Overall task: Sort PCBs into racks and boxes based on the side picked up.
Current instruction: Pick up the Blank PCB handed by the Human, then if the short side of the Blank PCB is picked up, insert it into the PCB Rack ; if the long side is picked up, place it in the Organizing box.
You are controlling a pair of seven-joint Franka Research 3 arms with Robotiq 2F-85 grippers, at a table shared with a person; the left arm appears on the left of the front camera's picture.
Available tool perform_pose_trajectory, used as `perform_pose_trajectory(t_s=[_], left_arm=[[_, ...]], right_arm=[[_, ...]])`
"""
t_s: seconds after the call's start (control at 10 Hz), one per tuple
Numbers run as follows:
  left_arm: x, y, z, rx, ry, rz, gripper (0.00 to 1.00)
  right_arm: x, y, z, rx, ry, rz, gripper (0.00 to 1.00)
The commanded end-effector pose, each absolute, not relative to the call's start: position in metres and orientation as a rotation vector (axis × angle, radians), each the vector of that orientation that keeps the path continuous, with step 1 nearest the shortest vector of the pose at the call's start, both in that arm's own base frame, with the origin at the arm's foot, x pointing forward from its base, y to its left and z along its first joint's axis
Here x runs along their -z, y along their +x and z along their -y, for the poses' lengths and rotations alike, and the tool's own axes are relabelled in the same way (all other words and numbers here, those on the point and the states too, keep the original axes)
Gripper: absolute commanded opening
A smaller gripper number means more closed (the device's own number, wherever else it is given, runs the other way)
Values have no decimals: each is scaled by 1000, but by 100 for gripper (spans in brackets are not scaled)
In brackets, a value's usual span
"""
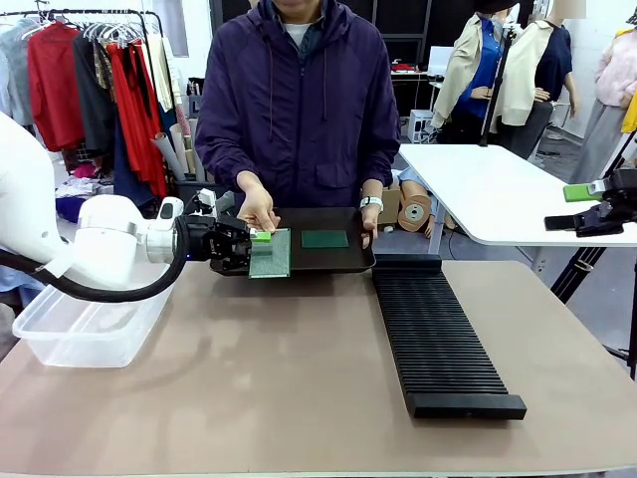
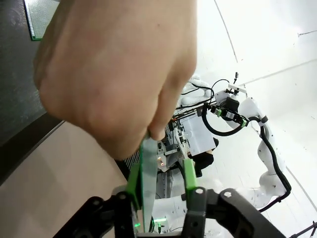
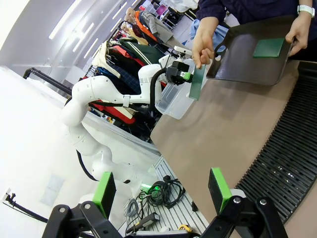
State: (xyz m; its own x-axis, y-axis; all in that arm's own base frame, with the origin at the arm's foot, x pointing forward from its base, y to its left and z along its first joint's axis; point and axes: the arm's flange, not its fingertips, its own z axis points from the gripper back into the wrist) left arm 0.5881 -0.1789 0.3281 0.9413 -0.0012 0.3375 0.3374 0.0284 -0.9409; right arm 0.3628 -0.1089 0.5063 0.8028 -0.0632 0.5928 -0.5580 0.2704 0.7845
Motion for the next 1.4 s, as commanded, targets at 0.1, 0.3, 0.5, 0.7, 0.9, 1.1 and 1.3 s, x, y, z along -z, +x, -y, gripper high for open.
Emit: perform_pose_trajectory(t_s=[0.1,0.3,0.5,0.7,0.9,1.1,1.3], left_arm=[[-322,585,181,262,-1541,286,0],[-322,585,182,264,-1540,277,0],[-323,584,181,261,-1539,270,0],[-324,583,184,278,-1520,229,0],[-322,587,179,259,-1527,263,0],[-322,587,179,259,-1527,263,0],[-322,587,179,259,-1527,263,0]], right_arm=[[-509,364,108,-350,1277,592,100],[-509,364,108,-350,1277,592,100],[-509,364,108,-350,1277,592,100],[-509,364,108,-350,1277,592,100],[-509,364,108,-350,1277,592,100],[-509,364,108,-350,1277,592,100],[-509,364,108,-350,1277,592,100]])
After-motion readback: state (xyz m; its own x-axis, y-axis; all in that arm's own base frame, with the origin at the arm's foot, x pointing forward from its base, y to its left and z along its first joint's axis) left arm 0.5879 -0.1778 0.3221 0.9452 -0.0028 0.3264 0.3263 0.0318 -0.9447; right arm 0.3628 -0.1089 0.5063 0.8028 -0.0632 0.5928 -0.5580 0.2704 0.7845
